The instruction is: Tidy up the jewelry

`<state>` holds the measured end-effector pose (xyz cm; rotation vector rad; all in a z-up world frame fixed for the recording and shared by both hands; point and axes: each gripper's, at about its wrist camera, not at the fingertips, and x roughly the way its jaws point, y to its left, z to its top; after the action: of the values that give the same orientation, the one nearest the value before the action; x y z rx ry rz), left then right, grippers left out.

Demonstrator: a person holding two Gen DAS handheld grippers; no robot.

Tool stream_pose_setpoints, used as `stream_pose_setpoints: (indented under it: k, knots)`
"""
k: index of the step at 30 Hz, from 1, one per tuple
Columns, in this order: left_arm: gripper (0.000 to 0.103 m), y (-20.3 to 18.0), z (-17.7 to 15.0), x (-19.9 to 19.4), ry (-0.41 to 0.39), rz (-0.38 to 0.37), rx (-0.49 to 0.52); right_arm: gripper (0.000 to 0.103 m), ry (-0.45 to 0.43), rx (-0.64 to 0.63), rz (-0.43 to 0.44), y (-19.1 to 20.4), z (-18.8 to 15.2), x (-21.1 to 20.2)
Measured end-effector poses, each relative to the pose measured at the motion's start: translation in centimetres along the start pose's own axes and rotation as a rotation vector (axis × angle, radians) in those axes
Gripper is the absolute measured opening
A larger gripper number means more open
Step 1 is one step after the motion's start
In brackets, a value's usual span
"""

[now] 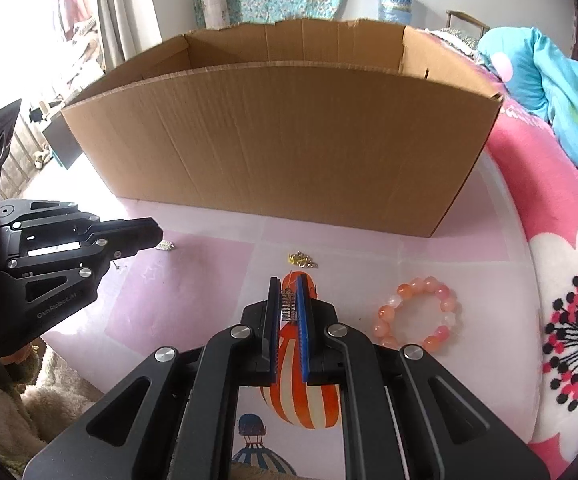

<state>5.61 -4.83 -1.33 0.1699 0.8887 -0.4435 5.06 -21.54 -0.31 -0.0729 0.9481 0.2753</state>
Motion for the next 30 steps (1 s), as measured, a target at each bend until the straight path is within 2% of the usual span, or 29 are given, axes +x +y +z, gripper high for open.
stream_pose_setpoints:
  k: [8, 14, 18, 22, 24, 30]
  knots:
    - [0.002, -0.8, 0.0, -3.1, -0.066, 0.026, 0.017, 0.008, -0.086, -0.017, -0.029, 0.4, 0.4, -3.1]
    - [0.001, -1.3, 0.4, -5.0, -0.105, 0.001, 0.030, 0.008, -0.168, -0.017, -0.034, 0.4, 1.1, -5.7]
    - [0.002, -1.7, 0.3, -3.8, -0.068, -0.020, 0.078, 0.008, -0.200, 0.005, 0.006, -0.6, 2.2, -6.7]
    - [0.012, -1.9, -0.1, -1.1, 0.013, 0.001, 0.192, 0.008, -0.213, 0.030, 0.059, -1.2, 3.1, -7.1]
    - [0.012, -1.9, -0.3, 0.0, 0.042, 0.010, 0.250, 0.008, -0.220, 0.042, 0.075, -1.5, 3.6, -7.4]
    - [0.013, -1.3, 0.3, 1.6, 0.094, -0.038, 0.336, 0.008, -0.242, 0.085, 0.106, -2.7, 5.1, -7.7]
